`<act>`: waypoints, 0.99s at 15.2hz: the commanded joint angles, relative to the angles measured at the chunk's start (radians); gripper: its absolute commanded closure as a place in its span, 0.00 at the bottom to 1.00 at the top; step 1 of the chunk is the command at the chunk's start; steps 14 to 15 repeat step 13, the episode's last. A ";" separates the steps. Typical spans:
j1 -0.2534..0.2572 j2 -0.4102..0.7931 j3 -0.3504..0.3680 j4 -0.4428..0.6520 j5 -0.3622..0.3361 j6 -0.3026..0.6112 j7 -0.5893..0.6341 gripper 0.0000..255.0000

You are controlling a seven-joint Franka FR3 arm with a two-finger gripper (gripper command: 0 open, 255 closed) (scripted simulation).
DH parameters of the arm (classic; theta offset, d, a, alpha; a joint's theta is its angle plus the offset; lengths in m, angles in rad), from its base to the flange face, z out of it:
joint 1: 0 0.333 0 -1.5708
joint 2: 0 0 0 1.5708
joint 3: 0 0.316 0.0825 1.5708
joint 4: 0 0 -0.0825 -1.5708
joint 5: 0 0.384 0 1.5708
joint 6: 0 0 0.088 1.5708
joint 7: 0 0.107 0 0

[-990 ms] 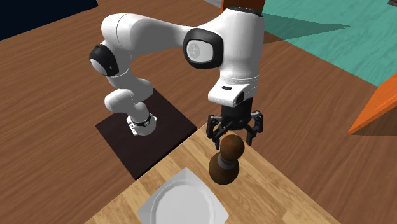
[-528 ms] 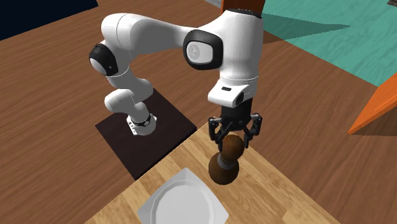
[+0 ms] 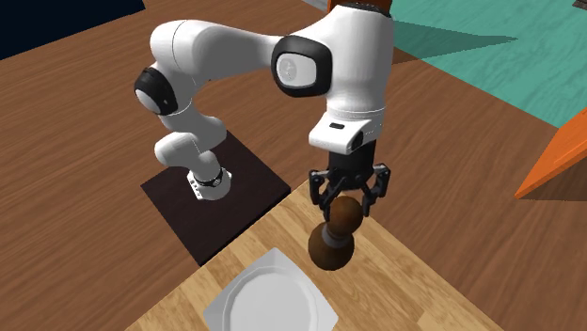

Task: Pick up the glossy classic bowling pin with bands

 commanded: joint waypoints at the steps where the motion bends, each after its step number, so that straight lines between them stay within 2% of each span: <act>1: 0.007 0.020 0.005 0.058 -0.011 -0.038 -0.007 1.00; 7: 0.041 0.101 0.021 0.249 -0.060 -0.156 -0.026 1.00; 11: 0.086 0.182 0.031 0.421 -0.117 -0.255 -0.046 1.00; 15: 0.090 0.185 0.030 0.429 -0.119 -0.260 -0.047 1.00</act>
